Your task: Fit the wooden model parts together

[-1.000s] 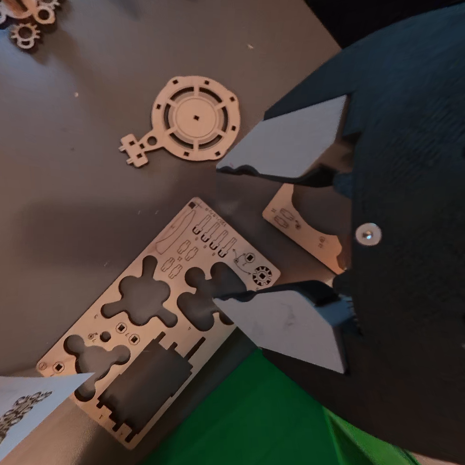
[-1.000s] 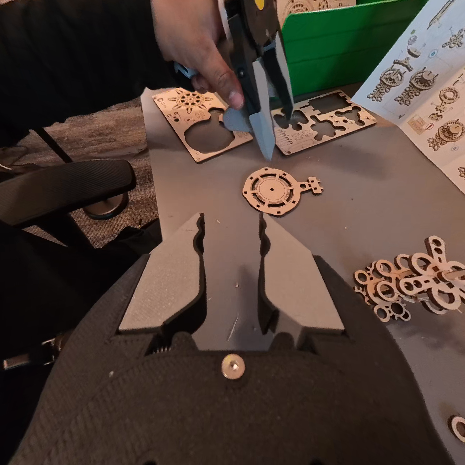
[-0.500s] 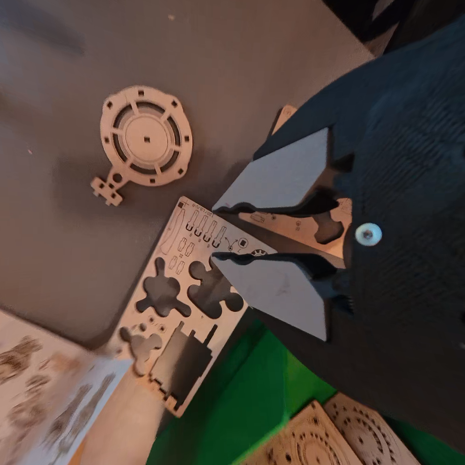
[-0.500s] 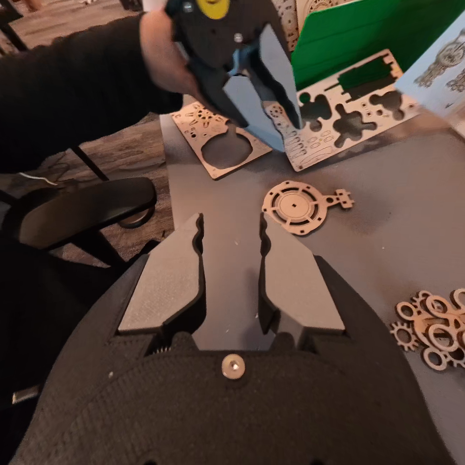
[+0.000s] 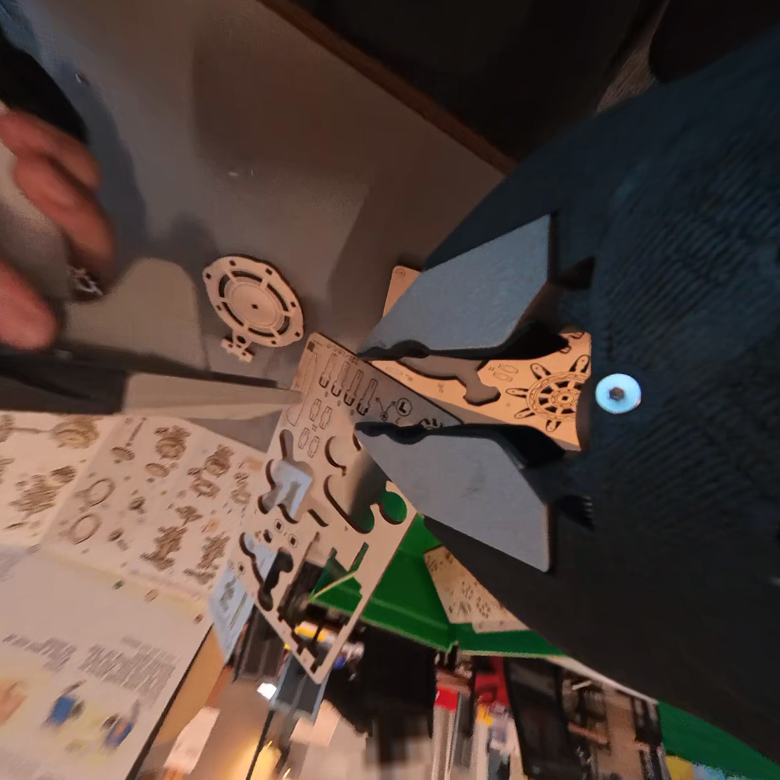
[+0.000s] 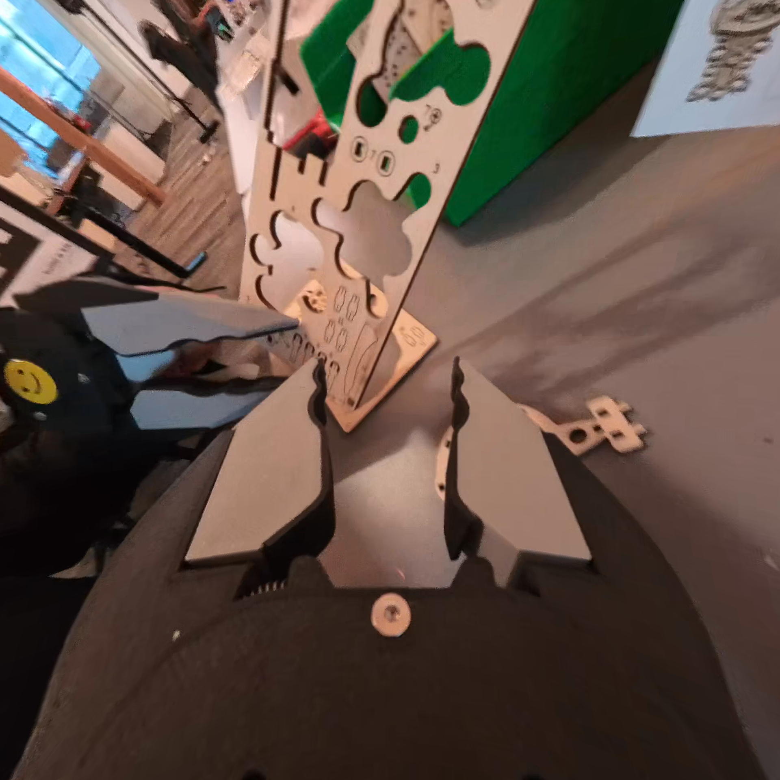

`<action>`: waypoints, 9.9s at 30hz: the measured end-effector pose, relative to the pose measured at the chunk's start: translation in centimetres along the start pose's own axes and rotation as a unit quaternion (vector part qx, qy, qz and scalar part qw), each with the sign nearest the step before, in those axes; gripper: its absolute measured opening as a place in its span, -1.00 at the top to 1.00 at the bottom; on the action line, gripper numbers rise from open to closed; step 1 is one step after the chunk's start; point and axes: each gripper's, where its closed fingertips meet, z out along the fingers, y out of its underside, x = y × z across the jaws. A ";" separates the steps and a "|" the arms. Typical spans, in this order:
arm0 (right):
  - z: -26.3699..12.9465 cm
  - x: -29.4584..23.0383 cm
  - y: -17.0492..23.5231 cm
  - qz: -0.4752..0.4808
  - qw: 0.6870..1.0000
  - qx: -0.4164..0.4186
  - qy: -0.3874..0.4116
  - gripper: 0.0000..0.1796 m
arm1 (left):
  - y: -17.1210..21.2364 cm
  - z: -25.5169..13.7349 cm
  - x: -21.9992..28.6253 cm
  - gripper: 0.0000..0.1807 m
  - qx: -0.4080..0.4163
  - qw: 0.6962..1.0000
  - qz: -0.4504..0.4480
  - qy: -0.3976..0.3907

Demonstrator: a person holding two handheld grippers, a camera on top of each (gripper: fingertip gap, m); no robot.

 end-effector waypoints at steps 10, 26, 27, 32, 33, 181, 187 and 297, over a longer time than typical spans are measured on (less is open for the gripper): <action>-0.9 -5.9 -2.0 -0.049 0.978 0.055 -0.195 1.00 | -1.8 -2.8 0.8 0.79 0.153 0.978 -0.132 0.059; -6.9 -3.8 -2.5 -0.113 0.972 0.103 -0.176 0.97 | -7.3 -0.2 -1.7 1.00 0.256 0.803 -0.434 0.319; -7.1 -3.4 -2.5 -0.119 0.974 0.106 -0.163 0.95 | -7.6 0.0 -1.8 1.00 0.256 0.804 -0.434 0.315; -8.2 -2.6 -2.6 -0.150 0.972 0.124 -0.129 0.93 | -8.8 0.8 -2.1 1.00 0.254 0.799 -0.448 0.311; -8.4 -2.6 -2.7 -0.152 0.972 0.128 -0.129 0.93 | -8.9 0.9 -2.1 1.00 0.252 0.800 -0.447 0.311; -9.9 -1.1 -3.4 -0.157 0.970 0.180 -0.045 0.85 | -10.7 3.4 0.4 0.98 0.232 0.848 -0.413 0.238; -10.5 -1.9 -3.9 -0.169 0.962 0.201 -0.068 0.87 | -11.3 2.9 0.0 0.98 0.263 0.819 -0.437 0.261; -10.5 -1.7 -3.4 -0.218 0.960 0.173 -0.019 0.85 | -11.1 3.2 0.1 0.97 0.223 0.856 -0.410 0.220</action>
